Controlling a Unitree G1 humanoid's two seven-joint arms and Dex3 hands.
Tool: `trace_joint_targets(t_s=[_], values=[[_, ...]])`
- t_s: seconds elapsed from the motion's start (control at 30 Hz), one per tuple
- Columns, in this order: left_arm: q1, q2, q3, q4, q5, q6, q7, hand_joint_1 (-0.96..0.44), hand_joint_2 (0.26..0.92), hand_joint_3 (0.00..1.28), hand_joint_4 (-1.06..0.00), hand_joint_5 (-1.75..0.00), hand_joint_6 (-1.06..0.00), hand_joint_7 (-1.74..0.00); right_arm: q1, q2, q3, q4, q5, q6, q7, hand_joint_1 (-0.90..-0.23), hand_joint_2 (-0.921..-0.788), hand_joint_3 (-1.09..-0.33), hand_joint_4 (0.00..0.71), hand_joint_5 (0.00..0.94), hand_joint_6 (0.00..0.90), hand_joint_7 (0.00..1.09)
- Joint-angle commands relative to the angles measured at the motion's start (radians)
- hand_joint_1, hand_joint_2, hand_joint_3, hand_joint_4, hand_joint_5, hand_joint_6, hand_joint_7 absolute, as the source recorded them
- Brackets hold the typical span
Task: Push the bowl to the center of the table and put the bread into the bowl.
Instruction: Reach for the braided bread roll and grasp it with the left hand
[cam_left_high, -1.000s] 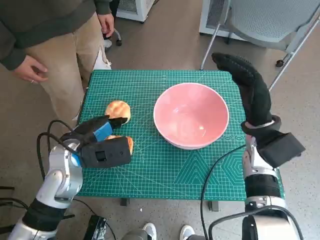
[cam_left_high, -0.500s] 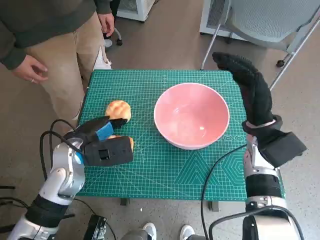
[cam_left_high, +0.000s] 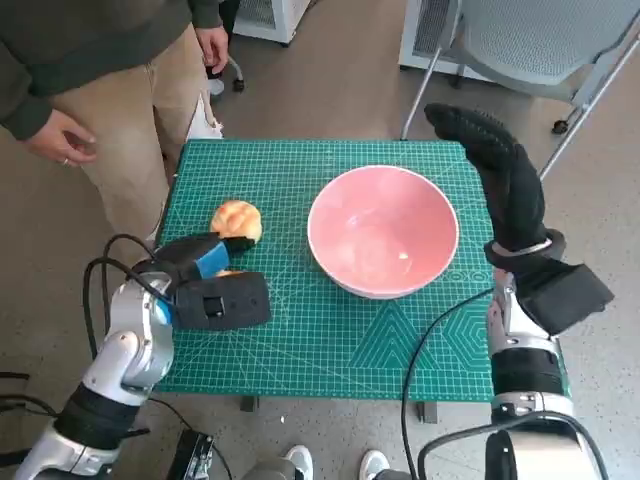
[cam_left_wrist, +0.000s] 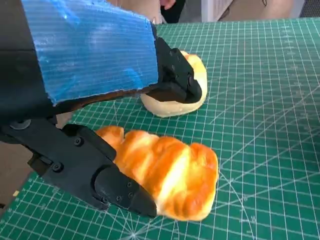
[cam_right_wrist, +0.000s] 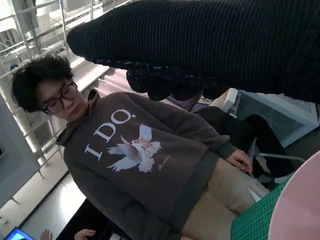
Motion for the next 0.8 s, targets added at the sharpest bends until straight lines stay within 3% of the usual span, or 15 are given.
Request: trace_joint_targets(t_s=[0.03, 0.07, 0.13, 0.23, 0.27, 0.3, 0.33, 0.37, 0.5, 0.8], values=[[0.004, -0.007, 0.01, 0.019, -0.025, -0.019, 0.01, -0.21, 0.714, 0.01, -0.59, -1.15, -0.6, -0.01, 0.022, -0.001, -0.003, 0.005, 0.021, 0.014, 0.017, -0.718, -0.921, -0.838, 0.194, 0.0, -0.001, 0.51], [0.007, -0.008, 0.014, 0.02, -0.03, -0.023, 0.014, -0.16, 0.715, 0.01, -0.61, -1.36, -0.62, -0.01, 0.023, 0.0, -0.003, 0.005, 0.022, 0.015, 0.019, -0.717, -0.921, -0.839, 0.194, 0.0, -0.001, 0.51], [0.013, -0.01, 0.022, 0.024, -0.044, -0.037, 0.028, -0.09, 0.721, 0.02, -0.62, -1.55, -0.66, -0.03, 0.023, 0.0, -0.003, 0.005, 0.026, 0.015, 0.023, -0.716, -0.921, -0.839, 0.194, 0.0, -0.001, 0.51], [0.021, -0.009, 0.03, 0.03, -0.061, -0.063, 0.051, -0.02, 0.737, 0.03, -0.62, -1.68, -0.73, -0.06, 0.022, 0.0, -0.002, 0.005, 0.03, 0.016, 0.026, -0.716, -0.921, -0.839, 0.194, 0.0, -0.001, 0.51], [0.024, -0.008, 0.032, 0.031, -0.064, -0.07, 0.056, 0.07, 0.711, 0.14, -0.64, -1.61, -0.76, -0.08, 0.022, 0.0, -0.002, 0.004, 0.031, 0.016, 0.027, -0.715, -0.921, -0.839, 0.194, 0.0, -0.001, 0.51], [0.029, -0.006, 0.035, 0.032, -0.069, -0.083, 0.068, 0.2, 0.635, 0.37, -0.68, -1.51, -0.8, -0.11, 0.023, 0.0, -0.001, 0.002, 0.033, 0.016, 0.028, -0.715, -0.921, -0.839, 0.194, 0.0, -0.001, 0.51], [0.032, -0.005, 0.037, 0.034, -0.073, -0.093, 0.076, 0.13, 0.636, 0.42, -0.7, -1.38, -0.78, -0.48, 0.023, 0.0, -0.001, 0.001, 0.035, 0.016, 0.029, -0.713, -0.921, -0.839, 0.193, 0.0, -0.001, 0.51], [0.037, -0.003, 0.04, 0.034, -0.077, -0.104, 0.086, 0.08, 0.634, 0.46, -0.7, -1.32, -0.75, -0.73, 0.023, -0.001, -0.001, 0.0, 0.037, 0.017, 0.031, -0.711, -0.921, -0.84, 0.193, 0.0, -0.001, 0.51], [0.047, 0.002, 0.048, 0.033, -0.088, -0.134, 0.112, 0.02, 0.625, 0.54, -0.69, -1.4, -0.78, -0.85, 0.02, -0.002, -0.004, 0.004, 0.043, 0.017, 0.037, -0.71, -0.921, -0.84, 0.193, 0.0, -0.001, 0.51], [0.058, 0.012, 0.059, 0.019, -0.083, -0.159, 0.142, 0.01, 0.622, 0.56, -0.69, -1.42, -0.79, -0.89, 0.013, 0.001, -0.009, 0.013, 0.047, 0.017, 0.044, -0.71, -0.921, -0.84, 0.192, 0.0, -0.001, 0.51]])
